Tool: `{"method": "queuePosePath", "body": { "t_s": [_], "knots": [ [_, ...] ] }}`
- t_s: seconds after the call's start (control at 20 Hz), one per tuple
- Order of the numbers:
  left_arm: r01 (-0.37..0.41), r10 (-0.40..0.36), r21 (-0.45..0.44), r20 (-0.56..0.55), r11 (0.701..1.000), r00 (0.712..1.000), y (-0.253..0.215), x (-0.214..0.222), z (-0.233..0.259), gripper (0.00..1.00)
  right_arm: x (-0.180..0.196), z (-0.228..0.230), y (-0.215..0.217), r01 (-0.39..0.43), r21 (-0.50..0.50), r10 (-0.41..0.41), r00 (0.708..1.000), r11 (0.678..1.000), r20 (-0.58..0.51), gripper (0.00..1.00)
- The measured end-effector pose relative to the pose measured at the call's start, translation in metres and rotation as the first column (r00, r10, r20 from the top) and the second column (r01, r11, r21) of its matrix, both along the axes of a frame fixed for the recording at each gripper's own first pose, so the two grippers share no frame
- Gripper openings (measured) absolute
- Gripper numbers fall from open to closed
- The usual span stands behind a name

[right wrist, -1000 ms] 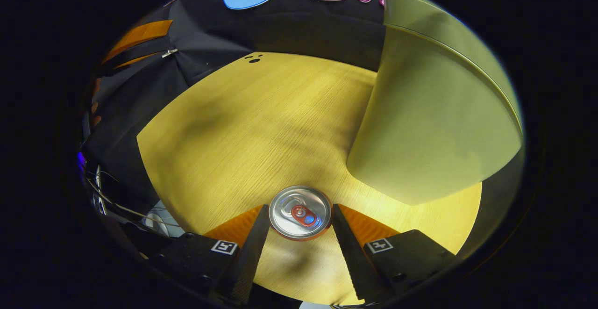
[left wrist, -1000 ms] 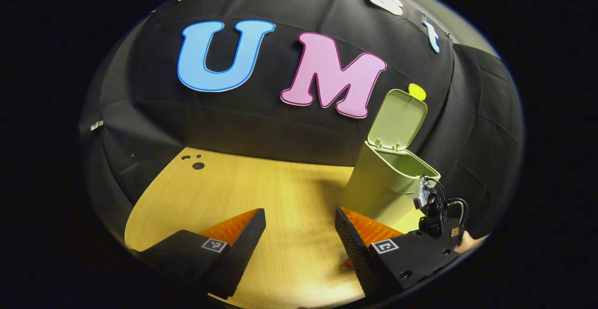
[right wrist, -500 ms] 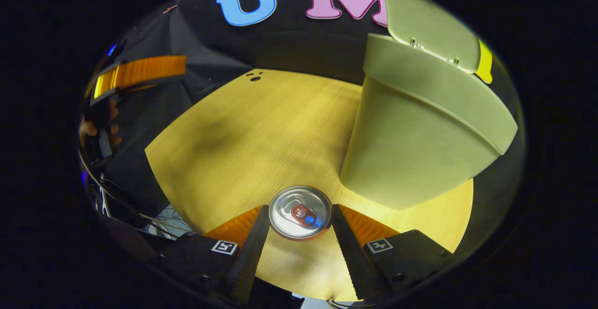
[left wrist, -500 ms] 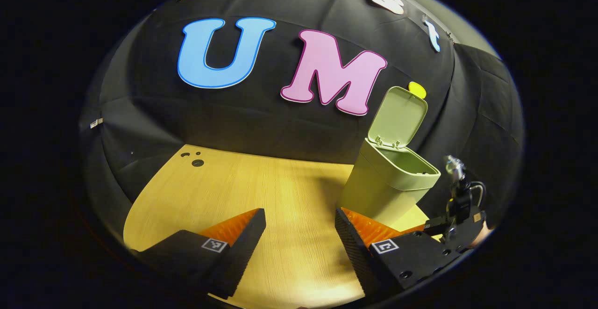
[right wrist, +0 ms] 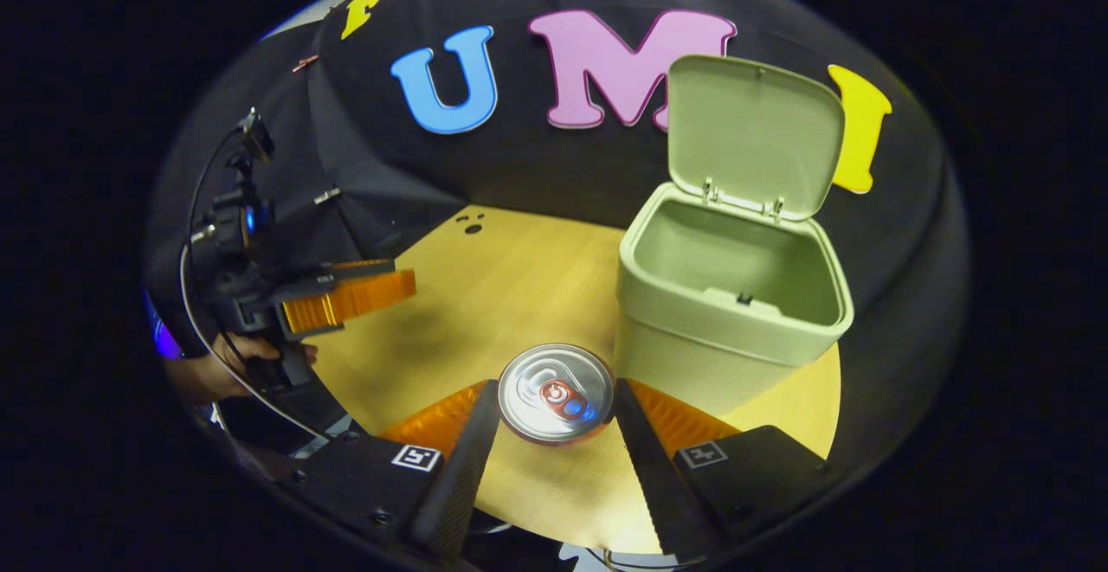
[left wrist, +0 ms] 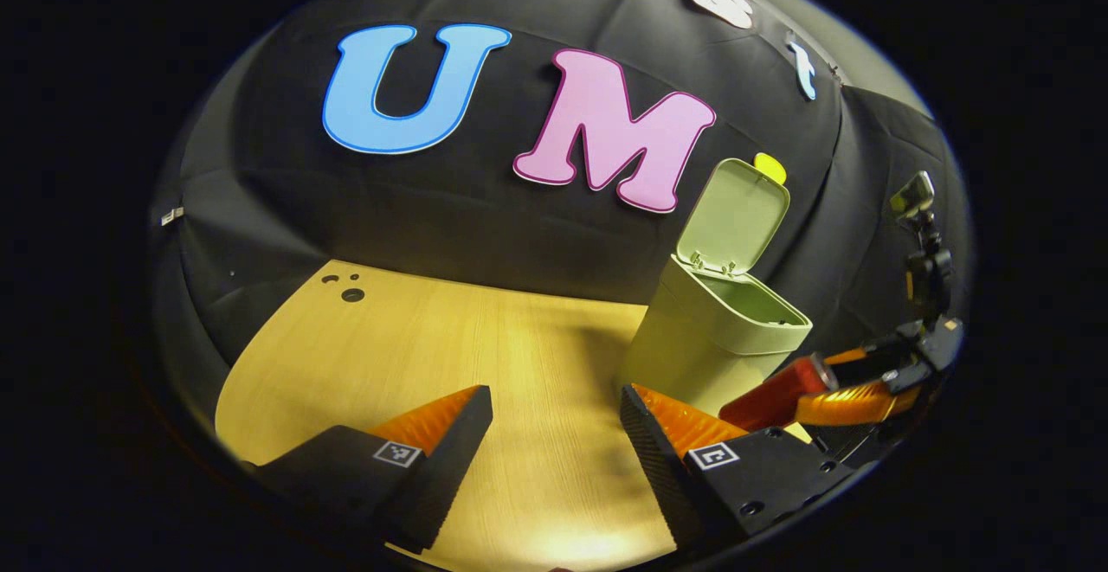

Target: Press the lid of the desktop garbage bin to open it, pick up the crumpled paper on the desktop and throw it into the bin, then pick up the pop can on the desktop and drop it into the bin, and finally close the garbage bin lid.

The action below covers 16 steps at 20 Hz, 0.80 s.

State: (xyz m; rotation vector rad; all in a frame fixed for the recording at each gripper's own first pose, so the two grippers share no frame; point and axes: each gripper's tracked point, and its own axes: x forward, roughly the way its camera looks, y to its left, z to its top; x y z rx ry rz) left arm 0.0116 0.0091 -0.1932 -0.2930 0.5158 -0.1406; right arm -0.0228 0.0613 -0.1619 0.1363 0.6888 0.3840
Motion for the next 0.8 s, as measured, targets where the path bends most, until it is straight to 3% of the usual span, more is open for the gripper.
{"method": "queuePosePath", "body": {
  "t_s": [0.3,0.8],
  "knots": [
    [0.025,-0.025,0.005,0.002,1.000,1.000,-0.007,-0.001,0.001,0.96,0.041,0.071,-0.036,0.094,0.049,-0.100,0.986,0.994,0.134,0.83],
    [0.024,-0.023,0.012,-0.014,1.000,1.000,-0.005,-0.013,0.001,0.96,0.101,0.071,-0.085,0.199,0.022,-0.200,0.961,0.980,0.192,0.83]
  ]
}}
